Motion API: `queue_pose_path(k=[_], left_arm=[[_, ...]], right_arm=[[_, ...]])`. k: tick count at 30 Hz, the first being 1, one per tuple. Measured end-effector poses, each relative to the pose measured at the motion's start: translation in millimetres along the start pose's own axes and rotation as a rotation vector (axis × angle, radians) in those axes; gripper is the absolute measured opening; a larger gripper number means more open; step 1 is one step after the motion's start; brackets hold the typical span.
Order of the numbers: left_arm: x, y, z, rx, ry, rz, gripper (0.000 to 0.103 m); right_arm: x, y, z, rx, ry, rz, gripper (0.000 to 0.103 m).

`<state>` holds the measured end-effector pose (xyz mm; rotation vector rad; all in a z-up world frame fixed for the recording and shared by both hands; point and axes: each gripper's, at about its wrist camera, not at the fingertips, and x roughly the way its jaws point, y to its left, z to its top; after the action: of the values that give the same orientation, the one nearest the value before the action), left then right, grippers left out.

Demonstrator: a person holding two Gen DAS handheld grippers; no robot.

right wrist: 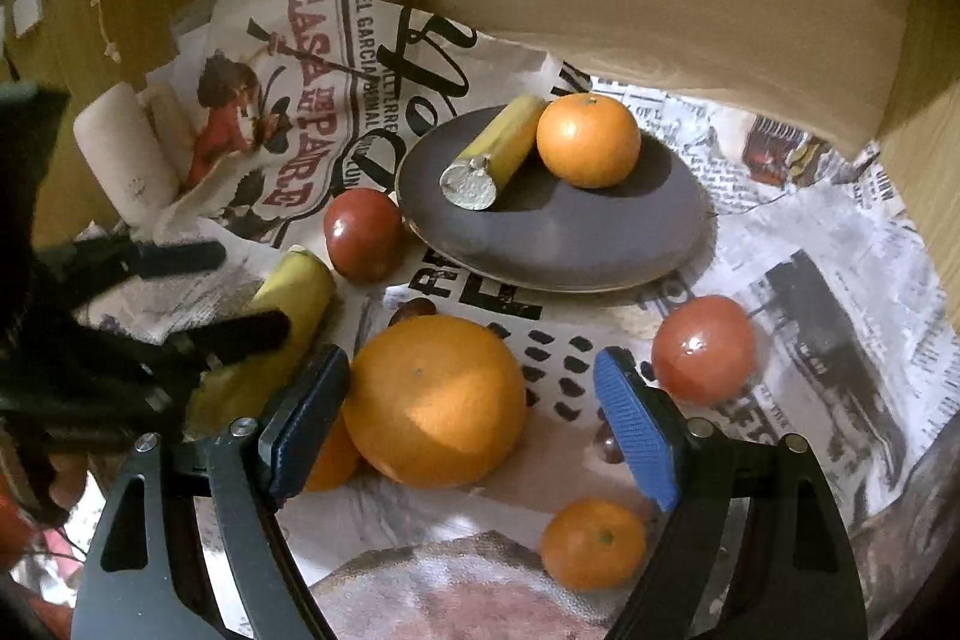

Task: Organize fruits
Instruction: 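Grasp the second corn cob with the left tool while the right tool grasps another large orange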

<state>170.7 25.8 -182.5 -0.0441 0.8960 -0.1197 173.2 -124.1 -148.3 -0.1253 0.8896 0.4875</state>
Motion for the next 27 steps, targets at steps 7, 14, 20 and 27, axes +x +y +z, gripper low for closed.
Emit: queue_pose_path(k=[7, 14, 20, 27], left_arm=[[16, -2, -3, -0.012, 0.03, -0.017, 0.08], [9, 4, -4, -0.026, 0.032, -0.073, 0.058], [11, -2, -2, 0.01, 0.052, -0.059, 0.055], [31, -15, 0, 0.065, 0.07, 0.005, 0.046]], right_arm=[[10, 0, -3, 0.006, 0.047, 0.033, 0.081], [13, 0, -4, 0.013, 0.083, 0.098, 0.069], [20, 0, 1, 0.0, 0.123, 0.125, 0.064], [17, -2, 1, 0.0, 0.11, 0.103, 0.062]])
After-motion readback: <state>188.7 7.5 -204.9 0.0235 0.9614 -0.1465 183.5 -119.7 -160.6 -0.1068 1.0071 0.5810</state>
